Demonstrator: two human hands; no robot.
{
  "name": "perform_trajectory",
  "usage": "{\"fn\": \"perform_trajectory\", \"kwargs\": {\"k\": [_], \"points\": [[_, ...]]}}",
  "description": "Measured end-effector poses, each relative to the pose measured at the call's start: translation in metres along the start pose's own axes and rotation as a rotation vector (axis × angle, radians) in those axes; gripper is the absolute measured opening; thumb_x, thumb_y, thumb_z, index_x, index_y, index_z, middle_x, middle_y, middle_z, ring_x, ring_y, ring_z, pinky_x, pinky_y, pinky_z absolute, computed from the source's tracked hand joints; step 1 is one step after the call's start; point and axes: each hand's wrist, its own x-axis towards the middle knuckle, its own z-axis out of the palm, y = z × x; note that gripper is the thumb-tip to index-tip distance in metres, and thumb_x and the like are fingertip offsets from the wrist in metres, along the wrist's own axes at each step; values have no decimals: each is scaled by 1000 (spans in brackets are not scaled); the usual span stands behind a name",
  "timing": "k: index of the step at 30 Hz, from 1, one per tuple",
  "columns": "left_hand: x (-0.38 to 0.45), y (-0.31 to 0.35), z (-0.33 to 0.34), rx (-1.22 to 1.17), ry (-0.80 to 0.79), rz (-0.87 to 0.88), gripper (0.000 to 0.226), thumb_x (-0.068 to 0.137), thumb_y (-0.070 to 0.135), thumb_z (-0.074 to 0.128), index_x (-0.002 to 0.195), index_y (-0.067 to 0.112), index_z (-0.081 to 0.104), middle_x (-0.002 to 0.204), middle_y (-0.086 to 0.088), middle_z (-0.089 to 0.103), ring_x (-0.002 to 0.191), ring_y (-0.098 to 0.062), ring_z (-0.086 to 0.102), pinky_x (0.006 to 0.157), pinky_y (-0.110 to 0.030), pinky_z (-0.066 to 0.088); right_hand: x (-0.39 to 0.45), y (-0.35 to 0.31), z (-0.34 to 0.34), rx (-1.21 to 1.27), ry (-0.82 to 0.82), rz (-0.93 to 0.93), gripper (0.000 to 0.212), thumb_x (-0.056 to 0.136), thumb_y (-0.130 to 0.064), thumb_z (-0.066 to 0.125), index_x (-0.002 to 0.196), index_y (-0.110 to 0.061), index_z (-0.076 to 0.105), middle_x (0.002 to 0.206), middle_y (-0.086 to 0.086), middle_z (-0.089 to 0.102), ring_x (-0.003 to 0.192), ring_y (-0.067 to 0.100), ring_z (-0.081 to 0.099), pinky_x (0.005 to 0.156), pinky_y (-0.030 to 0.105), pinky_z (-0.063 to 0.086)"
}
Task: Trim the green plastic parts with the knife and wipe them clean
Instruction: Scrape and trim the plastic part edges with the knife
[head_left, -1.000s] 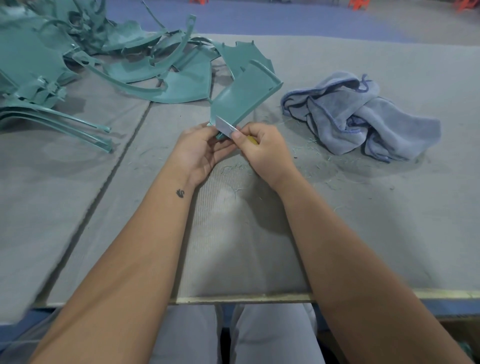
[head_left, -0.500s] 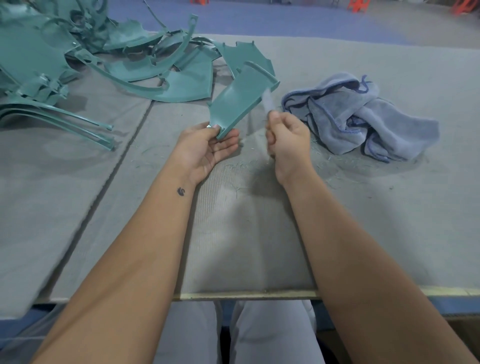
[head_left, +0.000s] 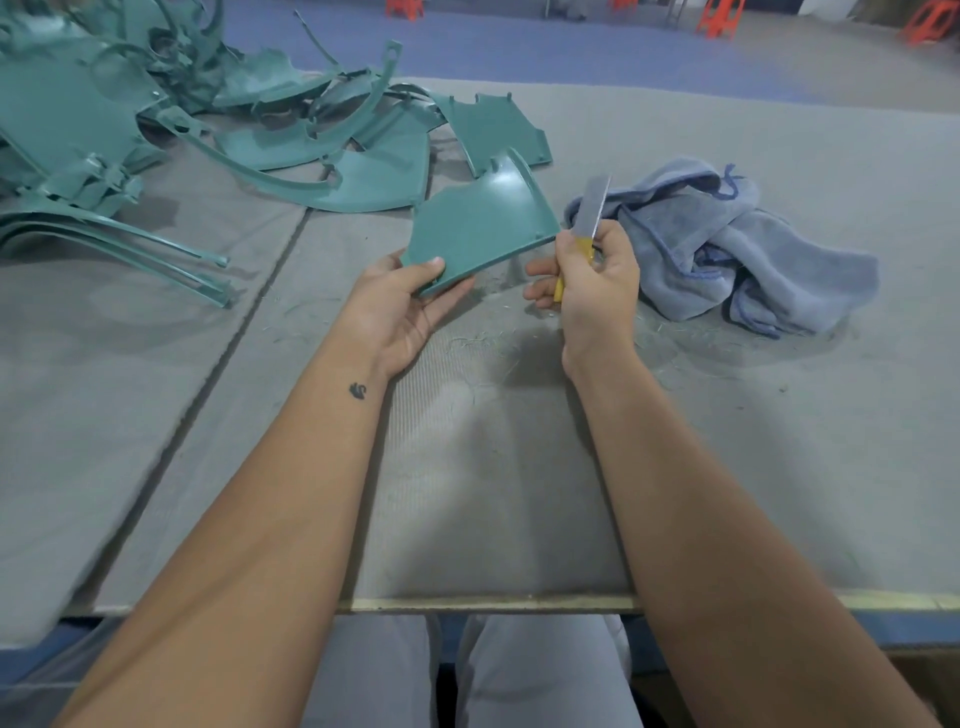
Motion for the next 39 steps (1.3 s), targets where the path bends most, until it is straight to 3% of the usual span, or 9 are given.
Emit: {"fn": "perform_trajectory", "kwargs": {"k": [4,8,11,15,20,25,28,33,39], "points": [[-5,-1,3,63,-94,90,32,90,-16,49,113,6,57,98,-6,73,85,-19,73,69,-25,58,1,-1,-1,1,-5,-49,16,97,-15,51,82,-17,53,57,-1,42,47,9,36,43,21,30],[-4,-3,8,95,-112,169,39,91,-15,49,119,12,56,99,0,74,92,-18,71,74,-28,59,3,0,-2,-2,-40,29,42,99,-45,37,80,-18,63,62,-2,34,52,8,27,52,22,23],[-2,-3,8,81,-115,172,38,93,-12,48,118,15,56,98,3,75,91,-16,72,73,-26,58,1,2,-1,-145,-51,-34,42,102,-38,37,76,-19,63,68,-8,42,60,4,37,60,20,29],[-1,-5,6,118,-108,172,35,95,-11,47,113,17,57,92,7,76,89,-12,72,73,-25,57,7,9,-2,-296,-21,-141,29,99,-31,47,71,-23,52,80,1,47,74,9,41,73,24,35],[-1,-7,6,106,-107,148,35,94,-12,48,111,17,59,93,5,76,90,-14,72,75,-26,58,8,13,-5,-211,-33,-128,33,98,-25,50,66,-25,49,54,-18,36,51,0,29,49,14,28],[0,-7,8,35,-103,125,31,96,-11,46,112,13,58,95,-3,74,87,-17,72,74,-26,59,5,17,1,-448,-209,-204,31,97,-26,54,66,-29,52,56,-16,46,55,-3,40,55,12,33],[0,-6,7,18,-97,138,32,95,-11,46,110,15,59,92,-1,75,87,-17,72,75,-26,59,2,16,4,-413,-263,-188,30,98,-25,53,68,-26,52,58,-10,47,54,5,41,56,20,36],[2,-6,4,56,-88,150,39,94,-13,46,114,18,58,95,4,75,89,-15,72,74,-27,59,7,12,-3,-235,-92,-107,33,101,-29,47,69,-21,47,54,-5,48,49,14,37,46,28,33],[4,-6,3,118,-62,161,41,93,-14,45,119,16,56,98,1,73,87,-15,72,70,-26,58,4,20,2,-618,-292,-162,34,97,-34,54,64,-25,50,58,-8,46,57,13,42,58,33,37]]}}
